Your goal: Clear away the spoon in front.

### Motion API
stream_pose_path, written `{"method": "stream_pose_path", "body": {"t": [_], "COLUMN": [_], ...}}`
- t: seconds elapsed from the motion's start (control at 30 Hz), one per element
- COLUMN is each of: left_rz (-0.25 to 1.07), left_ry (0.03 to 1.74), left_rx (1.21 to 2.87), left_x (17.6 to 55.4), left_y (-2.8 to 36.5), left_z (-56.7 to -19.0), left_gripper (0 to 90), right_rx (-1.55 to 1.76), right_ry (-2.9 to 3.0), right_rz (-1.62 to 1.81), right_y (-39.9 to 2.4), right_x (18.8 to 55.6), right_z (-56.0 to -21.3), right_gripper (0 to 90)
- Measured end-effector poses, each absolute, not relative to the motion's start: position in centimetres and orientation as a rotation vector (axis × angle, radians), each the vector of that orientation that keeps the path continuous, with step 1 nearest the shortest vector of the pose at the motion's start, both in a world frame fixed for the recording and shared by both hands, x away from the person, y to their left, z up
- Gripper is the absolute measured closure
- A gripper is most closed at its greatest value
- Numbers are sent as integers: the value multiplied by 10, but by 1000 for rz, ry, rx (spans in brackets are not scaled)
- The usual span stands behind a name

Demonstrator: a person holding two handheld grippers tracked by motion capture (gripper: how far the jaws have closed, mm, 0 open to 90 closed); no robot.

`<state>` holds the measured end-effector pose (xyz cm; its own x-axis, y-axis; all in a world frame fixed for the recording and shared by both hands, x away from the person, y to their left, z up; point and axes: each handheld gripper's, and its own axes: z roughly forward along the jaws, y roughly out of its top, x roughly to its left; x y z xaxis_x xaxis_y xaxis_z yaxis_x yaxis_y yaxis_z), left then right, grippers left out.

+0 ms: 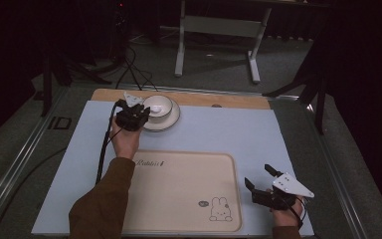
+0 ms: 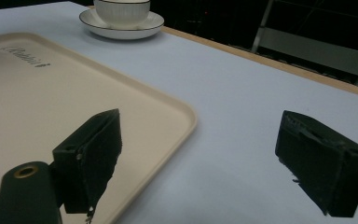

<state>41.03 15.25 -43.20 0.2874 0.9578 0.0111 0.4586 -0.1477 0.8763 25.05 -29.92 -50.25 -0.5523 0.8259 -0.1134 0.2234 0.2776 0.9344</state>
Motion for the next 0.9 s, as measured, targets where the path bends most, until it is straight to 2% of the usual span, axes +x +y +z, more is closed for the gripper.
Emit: {"method": "stream_pose_path", "body": {"t": [0.9], "left_rz": [784], "left_ry": [1312], "left_rx": [1692], "left_x": [379], "left_y": [178], "left_z": [-419], "left_gripper": [739], "right_rx": [936], "right_ry": [1934], "right_rz": [1286], "right_y": [-299], "right_x": [249], "right_z": [-502], "right_gripper": [141]}}
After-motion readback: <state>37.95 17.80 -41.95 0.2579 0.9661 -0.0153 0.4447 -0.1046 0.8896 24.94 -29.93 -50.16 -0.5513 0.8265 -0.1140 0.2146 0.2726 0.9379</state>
